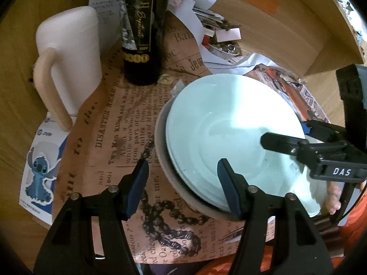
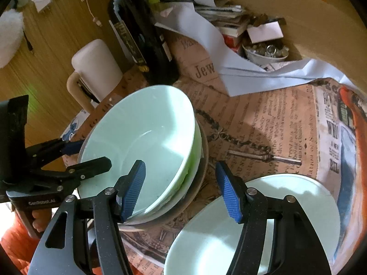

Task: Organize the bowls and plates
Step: 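Lower the mint green bowl into the white bowl with both grippers, then lift the nested bowl stack with both grippers toward the plate stack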

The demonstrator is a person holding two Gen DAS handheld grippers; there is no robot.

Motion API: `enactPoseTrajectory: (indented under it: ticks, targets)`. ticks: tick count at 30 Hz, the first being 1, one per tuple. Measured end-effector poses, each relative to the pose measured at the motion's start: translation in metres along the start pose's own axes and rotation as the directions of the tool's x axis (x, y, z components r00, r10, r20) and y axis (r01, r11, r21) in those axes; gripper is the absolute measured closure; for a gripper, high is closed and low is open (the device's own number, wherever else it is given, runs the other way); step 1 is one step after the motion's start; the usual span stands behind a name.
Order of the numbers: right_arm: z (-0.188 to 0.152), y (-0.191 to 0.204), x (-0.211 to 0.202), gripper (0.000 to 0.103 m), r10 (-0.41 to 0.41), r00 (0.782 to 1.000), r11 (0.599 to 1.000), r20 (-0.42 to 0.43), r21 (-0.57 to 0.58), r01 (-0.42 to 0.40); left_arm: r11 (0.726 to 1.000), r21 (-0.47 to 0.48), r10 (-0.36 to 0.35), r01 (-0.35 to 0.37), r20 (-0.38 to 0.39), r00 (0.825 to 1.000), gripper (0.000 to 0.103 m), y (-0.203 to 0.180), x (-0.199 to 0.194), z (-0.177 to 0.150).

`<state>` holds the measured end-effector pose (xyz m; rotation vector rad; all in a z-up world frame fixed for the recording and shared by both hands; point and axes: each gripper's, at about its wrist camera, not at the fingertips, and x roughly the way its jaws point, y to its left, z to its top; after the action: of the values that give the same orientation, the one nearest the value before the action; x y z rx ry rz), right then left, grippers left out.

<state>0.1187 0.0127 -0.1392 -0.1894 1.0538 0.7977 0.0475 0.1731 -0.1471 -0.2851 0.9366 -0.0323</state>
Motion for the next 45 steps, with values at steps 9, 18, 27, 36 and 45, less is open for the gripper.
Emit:
enactPoseTrajectory:
  ticks: [9,18,27,36,45]
  targets:
    - [-0.002,-0.006,0.007,0.054,0.062,0.998,0.997,-0.024,0.038,-0.061,0.999,-0.018,-0.038,0.038,-0.005,0.999,0.055,0.0,0.003,0.002]
    - [-0.005,0.005,0.004,0.059,-0.014,1.0,1.0,0.012,-0.022,0.014,0.998,0.017,0.063,-0.064,0.021,0.998,0.064,-0.01,0.001,0.001]
    - [-0.006,-0.004,0.001,0.068,-0.02,1.0,1.0,0.023,0.005,0.02,0.989,0.056,0.134,-0.136,0.046,0.99,0.066,-0.02,-0.001,0.001]
    - [-0.005,-0.005,-0.004,0.069,0.002,0.999,0.999,0.042,0.042,-0.004,0.994,0.014,0.108,-0.108,0.038,0.993,0.066,-0.016,-0.003,0.003]
    - [-0.003,-0.003,-0.023,0.069,0.01,0.995,0.999,0.097,0.045,-0.014,0.995,0.016,0.097,-0.098,0.079,0.992,0.066,-0.02,-0.019,0.009]
